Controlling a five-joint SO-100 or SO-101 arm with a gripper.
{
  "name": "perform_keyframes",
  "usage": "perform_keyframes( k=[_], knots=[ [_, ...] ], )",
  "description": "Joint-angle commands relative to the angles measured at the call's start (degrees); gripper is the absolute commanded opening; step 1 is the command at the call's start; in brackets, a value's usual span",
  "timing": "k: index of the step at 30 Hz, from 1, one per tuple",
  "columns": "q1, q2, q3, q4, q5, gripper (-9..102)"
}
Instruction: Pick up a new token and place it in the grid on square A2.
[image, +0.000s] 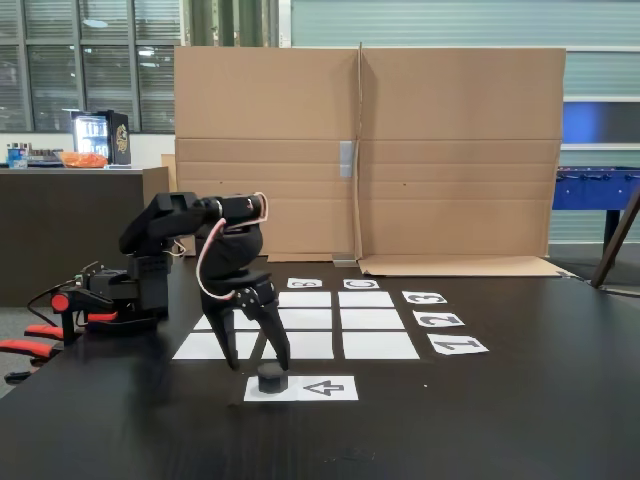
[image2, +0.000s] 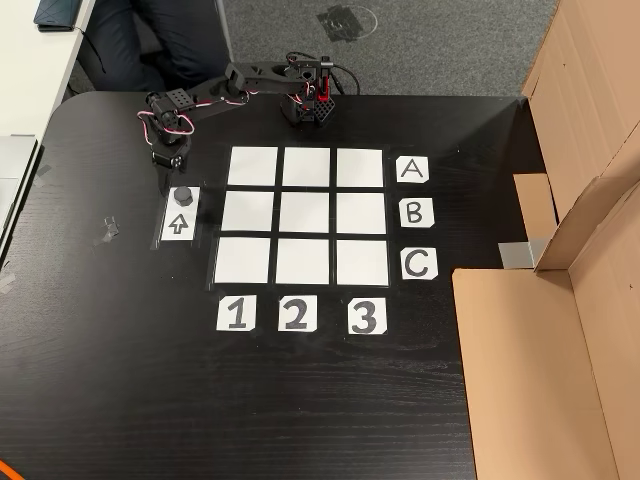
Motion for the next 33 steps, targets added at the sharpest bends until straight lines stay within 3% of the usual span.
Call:
perform_keyframes(
  k=[1, 33],
  knots=[
    [-1.4, -0.4, -2.6, 0.0, 0.4, 32],
    [-4.7, -6.4, -7.4, -0.3, 0.8, 32]
  ],
)
